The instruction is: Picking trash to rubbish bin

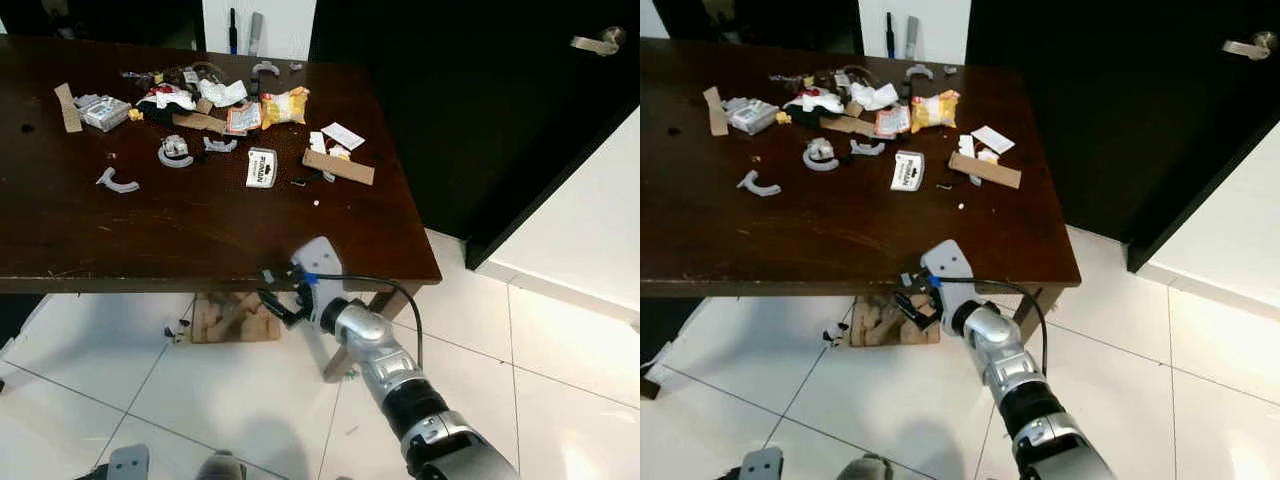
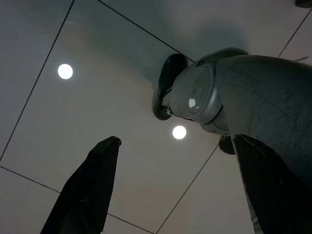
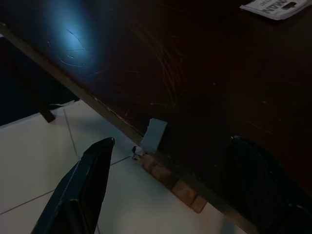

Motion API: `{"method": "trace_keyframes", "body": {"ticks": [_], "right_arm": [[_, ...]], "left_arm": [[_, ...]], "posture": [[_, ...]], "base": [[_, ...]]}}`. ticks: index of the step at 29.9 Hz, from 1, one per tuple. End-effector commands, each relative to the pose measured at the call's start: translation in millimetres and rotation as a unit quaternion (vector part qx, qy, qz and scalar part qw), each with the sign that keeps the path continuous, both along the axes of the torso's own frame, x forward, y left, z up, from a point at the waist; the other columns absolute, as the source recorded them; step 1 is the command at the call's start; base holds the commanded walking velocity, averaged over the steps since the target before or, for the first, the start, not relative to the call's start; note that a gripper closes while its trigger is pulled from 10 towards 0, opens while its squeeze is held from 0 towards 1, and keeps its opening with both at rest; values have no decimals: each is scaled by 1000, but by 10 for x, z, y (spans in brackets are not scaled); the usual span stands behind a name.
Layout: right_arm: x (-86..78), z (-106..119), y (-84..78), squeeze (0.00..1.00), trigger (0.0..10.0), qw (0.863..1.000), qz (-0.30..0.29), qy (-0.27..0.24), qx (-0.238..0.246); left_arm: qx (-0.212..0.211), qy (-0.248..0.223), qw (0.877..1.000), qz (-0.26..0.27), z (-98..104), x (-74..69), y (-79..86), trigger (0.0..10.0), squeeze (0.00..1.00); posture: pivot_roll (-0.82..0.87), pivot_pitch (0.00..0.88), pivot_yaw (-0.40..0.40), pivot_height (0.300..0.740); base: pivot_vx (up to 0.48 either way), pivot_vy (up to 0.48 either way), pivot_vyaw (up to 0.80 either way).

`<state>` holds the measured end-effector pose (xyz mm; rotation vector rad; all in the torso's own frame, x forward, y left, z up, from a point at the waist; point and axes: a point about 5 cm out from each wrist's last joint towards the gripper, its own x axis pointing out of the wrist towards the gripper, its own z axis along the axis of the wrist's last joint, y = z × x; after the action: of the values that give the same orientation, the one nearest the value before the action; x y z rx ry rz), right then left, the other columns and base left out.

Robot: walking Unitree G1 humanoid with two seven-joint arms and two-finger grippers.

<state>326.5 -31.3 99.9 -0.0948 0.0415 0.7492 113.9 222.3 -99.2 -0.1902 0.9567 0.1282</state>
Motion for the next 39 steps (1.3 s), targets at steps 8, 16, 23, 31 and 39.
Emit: {"method": "trace_keyframes", "body": {"ticks": [8, 16, 23, 31, 39], "right_arm": [[-116, -18, 254, 0, 10000, 999, 4, 3, 45], [-205, 40, 430, 0, 10000, 996, 46, -9, 70], [-259, 59, 534, 0, 10000, 995, 62, -16, 71], [-306, 81, 625, 0, 10000, 994, 73, -19, 77], [-312, 102, 673, 0, 5882, 994, 74, -21, 79]], "left_arm": [[-32, 33, 998, -34, -93, -186, -229, 10000, 0], [-34, 35, 998, -36, -100, -213, -249, 10000, 0], [-37, 35, 998, -38, -106, -235, -266, 10000, 0], [-42, 38, 998, -36, -116, -286, -284, 10000, 0], [-44, 41, 998, -37, -125, -329, -296, 10000, 0]], "posture": [[296, 214, -118, 740], [297, 229, -120, 740], [296, 245, -122, 740], [299, 272, -126, 740], [302, 282, -127, 740]], "base": [[0, 0, 0], [0, 0, 0], [0, 0, 0], [0, 0, 0], [0, 0, 0]]}}
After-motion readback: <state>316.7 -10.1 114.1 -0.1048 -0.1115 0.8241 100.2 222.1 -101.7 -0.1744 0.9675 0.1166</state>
